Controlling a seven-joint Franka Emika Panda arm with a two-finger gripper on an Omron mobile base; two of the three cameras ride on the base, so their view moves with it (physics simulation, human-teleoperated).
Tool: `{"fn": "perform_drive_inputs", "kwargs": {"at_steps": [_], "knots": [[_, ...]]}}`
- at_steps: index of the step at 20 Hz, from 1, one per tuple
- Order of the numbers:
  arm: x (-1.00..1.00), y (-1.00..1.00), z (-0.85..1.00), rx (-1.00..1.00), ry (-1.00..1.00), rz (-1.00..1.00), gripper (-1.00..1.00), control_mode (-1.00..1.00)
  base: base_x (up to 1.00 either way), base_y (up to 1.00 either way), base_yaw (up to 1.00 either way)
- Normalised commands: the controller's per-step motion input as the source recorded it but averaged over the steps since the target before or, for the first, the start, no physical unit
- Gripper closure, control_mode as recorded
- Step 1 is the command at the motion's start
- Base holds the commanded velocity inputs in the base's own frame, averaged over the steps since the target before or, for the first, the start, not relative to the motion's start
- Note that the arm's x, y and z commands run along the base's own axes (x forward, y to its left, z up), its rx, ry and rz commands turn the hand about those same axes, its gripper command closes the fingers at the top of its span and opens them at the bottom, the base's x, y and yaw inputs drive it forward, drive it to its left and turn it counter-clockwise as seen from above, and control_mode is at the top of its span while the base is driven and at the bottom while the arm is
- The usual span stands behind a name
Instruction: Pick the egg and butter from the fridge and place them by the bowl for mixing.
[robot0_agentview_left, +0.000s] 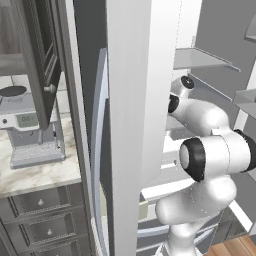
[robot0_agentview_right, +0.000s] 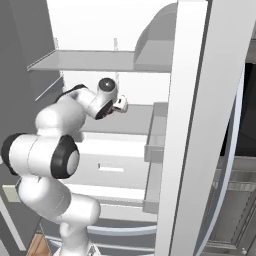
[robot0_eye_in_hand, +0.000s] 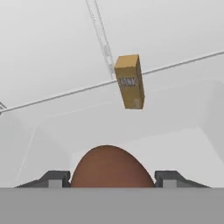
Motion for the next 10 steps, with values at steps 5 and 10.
{"fn": "perform_drive_inputs", "kwargs": {"at_steps": [5,10], "knots": [[-1.00,-0.04,0.78,0.23,0.21,-0.14,1.00,-1.00,0.00,0.00,0.00],[-1.00,-0.01,0.08,0.05,0.09,-0.09,1.00,-1.00,0.00,0.00,0.00]]}}
